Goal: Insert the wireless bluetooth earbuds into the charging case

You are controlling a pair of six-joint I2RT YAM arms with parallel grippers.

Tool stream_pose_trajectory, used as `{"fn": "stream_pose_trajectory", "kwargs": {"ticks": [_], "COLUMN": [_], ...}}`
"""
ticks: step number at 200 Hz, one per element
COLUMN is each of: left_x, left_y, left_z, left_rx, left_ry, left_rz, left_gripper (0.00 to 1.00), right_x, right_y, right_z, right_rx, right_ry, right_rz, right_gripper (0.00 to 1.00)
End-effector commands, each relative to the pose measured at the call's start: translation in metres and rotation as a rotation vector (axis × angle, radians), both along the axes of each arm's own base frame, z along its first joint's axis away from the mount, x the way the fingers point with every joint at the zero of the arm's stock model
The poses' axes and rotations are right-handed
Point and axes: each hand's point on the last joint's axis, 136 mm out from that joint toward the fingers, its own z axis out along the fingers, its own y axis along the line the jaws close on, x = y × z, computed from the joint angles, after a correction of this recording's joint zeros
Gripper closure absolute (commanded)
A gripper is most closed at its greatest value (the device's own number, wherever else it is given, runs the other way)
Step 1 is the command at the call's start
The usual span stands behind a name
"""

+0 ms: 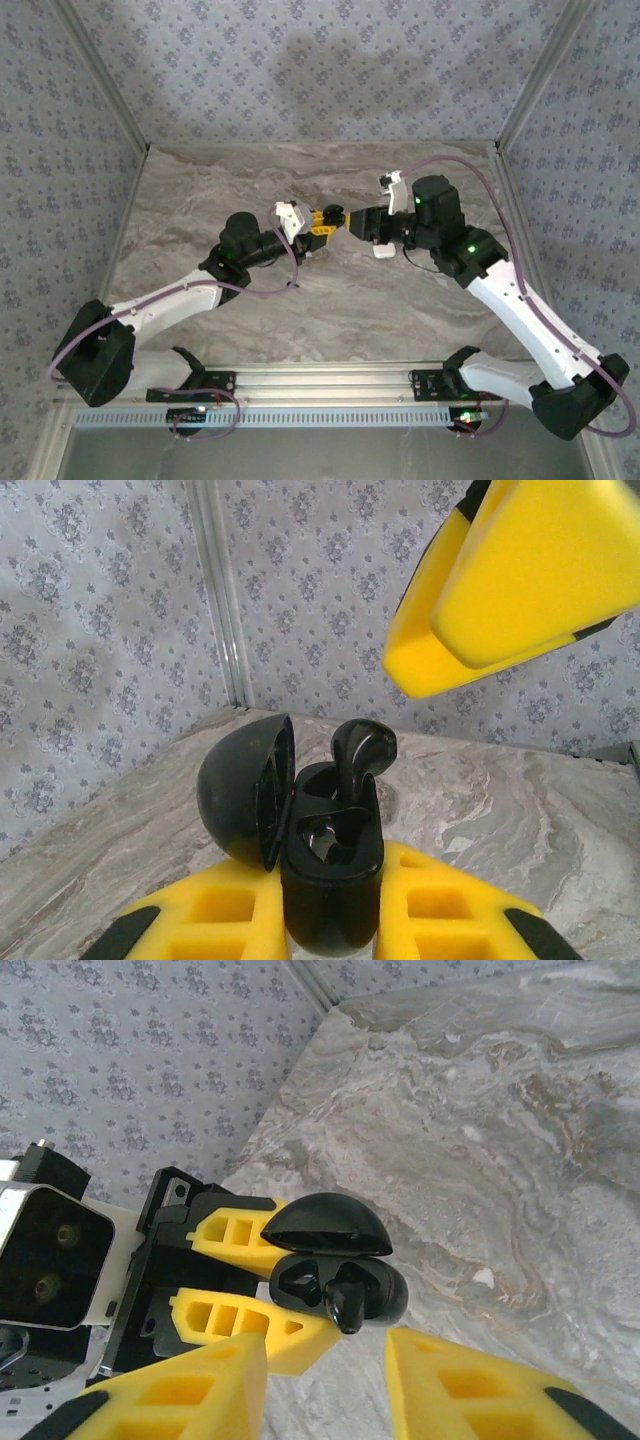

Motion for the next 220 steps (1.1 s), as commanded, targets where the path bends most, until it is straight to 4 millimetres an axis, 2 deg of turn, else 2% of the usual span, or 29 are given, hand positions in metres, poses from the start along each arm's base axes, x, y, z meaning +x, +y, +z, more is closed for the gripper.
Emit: {"fn": "stream_pose_trajectory", "kwargs": {"ticks": [1,121,179,220], "left_x": [-0.005,-0.006,-0.007,-0.007], "left_y": [0.000,0.000,0.001,0.002], "left_z": [0.029,0.032,0.034,0.033], "left_rx": [-0.052,-0.054,-0.057,-0.054], "left_ry": [-0.059,-0.064,-0.067,-0.066], "left_rz": [-0.013,-0.015,-0.015,-0.012], "left_gripper": [0.85,0.85,0.85,0.85], "right_x": [0.000,0.016,0.020,0.017], "right_y": [0.005,0.001,0.003,0.001], "right_z": [-0.001,-0.009,-0.012,-0.004], "right_rx": [0.012,-0.013,-0.010,-0.001], "right_ry": [0.015,0.027,0.033,0.018], "right_rz": [0.026,-0.018,-0.016,-0.018], "right_gripper": [0.66,0.75,0.75,0.73]}}
